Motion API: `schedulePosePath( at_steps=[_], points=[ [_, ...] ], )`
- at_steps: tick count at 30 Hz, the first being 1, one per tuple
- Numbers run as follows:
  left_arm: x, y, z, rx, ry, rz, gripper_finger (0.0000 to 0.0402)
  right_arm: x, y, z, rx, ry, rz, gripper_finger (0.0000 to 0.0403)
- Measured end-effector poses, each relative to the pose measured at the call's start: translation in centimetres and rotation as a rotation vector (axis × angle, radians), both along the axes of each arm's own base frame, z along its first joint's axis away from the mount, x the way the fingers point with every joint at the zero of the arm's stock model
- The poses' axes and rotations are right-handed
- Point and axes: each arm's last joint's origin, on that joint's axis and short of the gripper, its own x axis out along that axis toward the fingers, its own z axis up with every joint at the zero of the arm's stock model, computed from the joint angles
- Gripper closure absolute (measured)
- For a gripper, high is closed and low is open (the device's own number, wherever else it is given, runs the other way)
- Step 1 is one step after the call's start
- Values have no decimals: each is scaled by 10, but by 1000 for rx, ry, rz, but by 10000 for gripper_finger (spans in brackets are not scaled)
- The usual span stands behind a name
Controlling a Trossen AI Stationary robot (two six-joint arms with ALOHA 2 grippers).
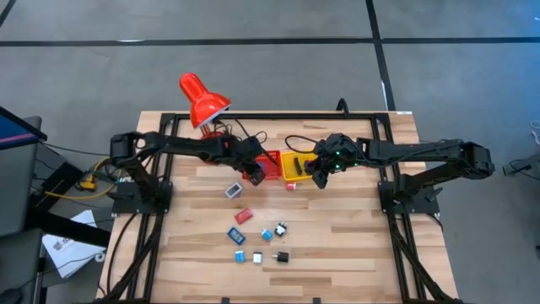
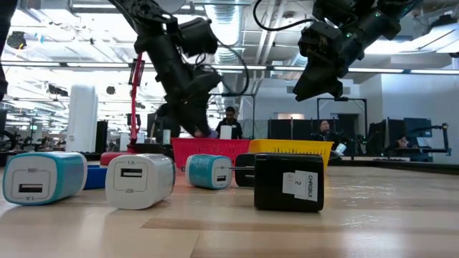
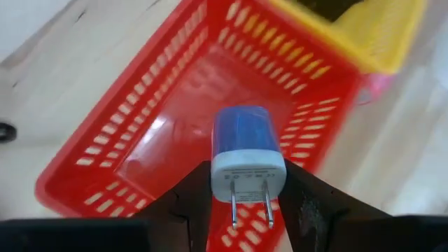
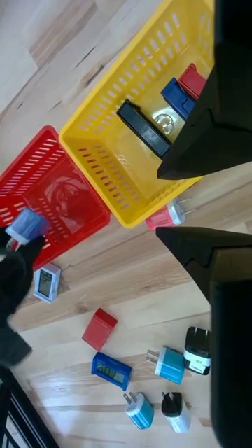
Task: Pick & Place Office items
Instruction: Put the purple charger adapter into the red bin
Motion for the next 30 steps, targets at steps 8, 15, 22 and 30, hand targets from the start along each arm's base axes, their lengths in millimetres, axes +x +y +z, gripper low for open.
schedulePosePath(
  at_steps=[8, 15, 22, 30],
  points=[
    [-6, 16, -9, -79, 132, 42, 269, 0, 0, 0, 0, -1, 0, 290],
    [-9, 25, -8, -96, 137, 65, 269, 1, 0, 1, -3, -15, 0, 290],
    [-9, 24, -13, -121, 155, 36, 270, 1, 0, 1, -4, -18, 1, 290],
    [-12, 28, -13, -126, 177, 39, 270, 3, 0, 3, -9, -46, 1, 290]
  ],
)
